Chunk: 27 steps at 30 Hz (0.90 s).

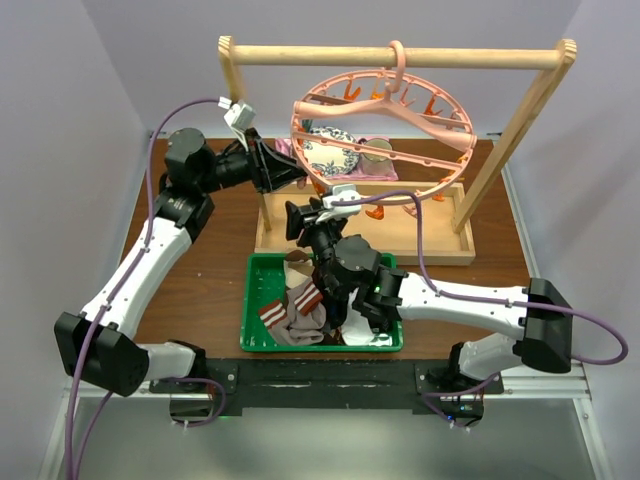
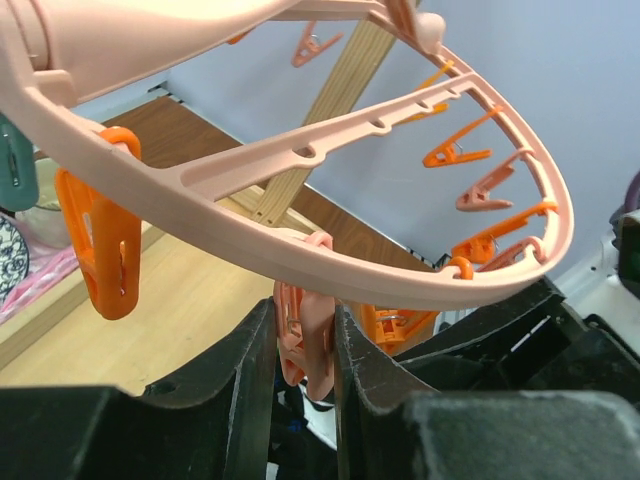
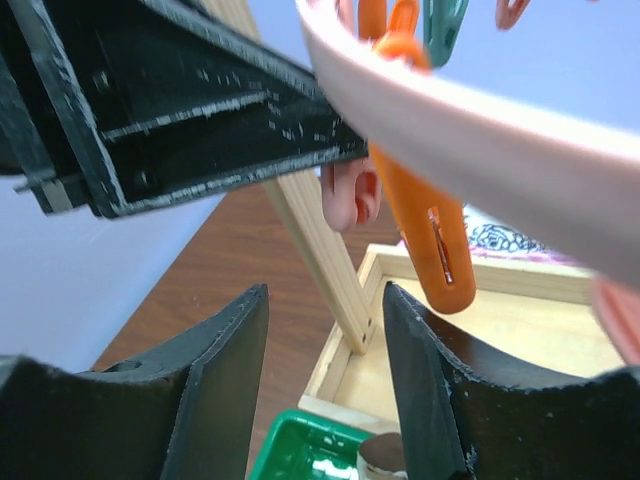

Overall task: Clip the socks to the hanger
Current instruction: Open the clamp at the hanger.

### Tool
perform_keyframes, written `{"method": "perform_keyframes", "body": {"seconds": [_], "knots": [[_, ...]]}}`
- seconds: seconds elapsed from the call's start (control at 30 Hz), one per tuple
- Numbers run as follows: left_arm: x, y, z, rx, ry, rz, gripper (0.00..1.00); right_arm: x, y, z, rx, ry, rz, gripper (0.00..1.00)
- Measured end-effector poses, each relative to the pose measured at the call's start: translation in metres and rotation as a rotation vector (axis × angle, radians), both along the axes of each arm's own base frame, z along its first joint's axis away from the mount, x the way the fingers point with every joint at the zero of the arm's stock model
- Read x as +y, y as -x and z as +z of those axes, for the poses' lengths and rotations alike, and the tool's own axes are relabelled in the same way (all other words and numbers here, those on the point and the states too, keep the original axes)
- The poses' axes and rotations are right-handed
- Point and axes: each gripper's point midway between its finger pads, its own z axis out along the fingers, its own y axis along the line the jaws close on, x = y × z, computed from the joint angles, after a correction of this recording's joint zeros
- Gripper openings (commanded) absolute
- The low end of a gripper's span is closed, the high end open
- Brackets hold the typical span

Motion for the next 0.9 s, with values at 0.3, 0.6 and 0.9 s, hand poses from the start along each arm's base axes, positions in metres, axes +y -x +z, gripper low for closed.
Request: {"method": "perform_keyframes", "body": {"seconds": [0.3, 0.6, 0.9], "knots": [[-0.002, 0.001, -0.01, 0.083, -0.041, 0.097, 0.02, 0.0, -0.008, 0.004, -0.052, 0.047, -0.06, 0.66], [0.005, -0.003, 0.001, 0.073, -0.072, 0.211, 0.02, -0.011, -0.016, 0.007, -0.095, 0.154, -0.14, 0.65], [-0.001, 0.004, 0.004, 0.073, -0.094, 0.247, 0.02, -0.029, -0.023, 0.028, -0.121, 0.133, -0.166, 0.61]]}}
